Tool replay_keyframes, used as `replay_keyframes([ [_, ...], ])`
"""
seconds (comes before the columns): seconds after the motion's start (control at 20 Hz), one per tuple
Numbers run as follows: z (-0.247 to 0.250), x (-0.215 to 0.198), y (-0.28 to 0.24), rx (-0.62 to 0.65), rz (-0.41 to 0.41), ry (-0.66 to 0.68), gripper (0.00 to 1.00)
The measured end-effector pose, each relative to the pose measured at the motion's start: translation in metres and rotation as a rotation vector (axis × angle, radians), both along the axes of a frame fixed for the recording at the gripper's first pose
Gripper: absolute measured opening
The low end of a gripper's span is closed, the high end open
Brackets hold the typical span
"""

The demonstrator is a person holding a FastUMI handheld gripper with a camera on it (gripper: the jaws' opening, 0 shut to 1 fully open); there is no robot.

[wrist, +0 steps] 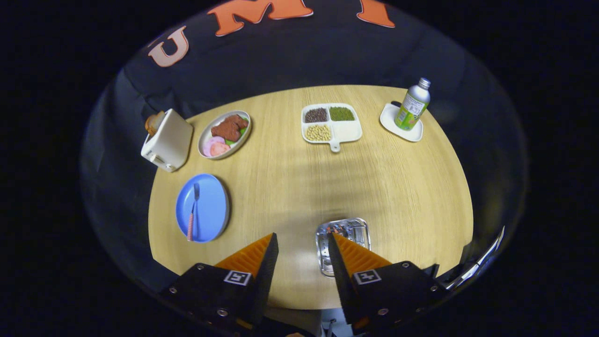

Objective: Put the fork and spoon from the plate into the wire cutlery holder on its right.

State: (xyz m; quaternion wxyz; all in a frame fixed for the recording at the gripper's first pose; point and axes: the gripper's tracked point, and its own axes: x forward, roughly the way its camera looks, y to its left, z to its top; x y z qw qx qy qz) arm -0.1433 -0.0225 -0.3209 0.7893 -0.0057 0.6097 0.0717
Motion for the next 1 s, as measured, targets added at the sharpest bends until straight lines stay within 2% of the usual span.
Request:
replay_keyframes([
  [0.05, 0.002, 0.006, 0.008, 0.005, -0.009, -0.048, 0.74],
  [0.25, 0.010, 0.029, 0.050, 0.040, -0.057, -0.226, 0.85],
  [0.4, 0.016, 0.045, 0.086, 0.035, -0.010, -0.382, 0.85],
  [0.75, 0.007, 0.040, 0.174, 0.060, 0.125, -0.548, 0.85],
  [1.0, -0.027, 0.009, 0.231, 0.099, 0.191, -0.515, 0.85],
])
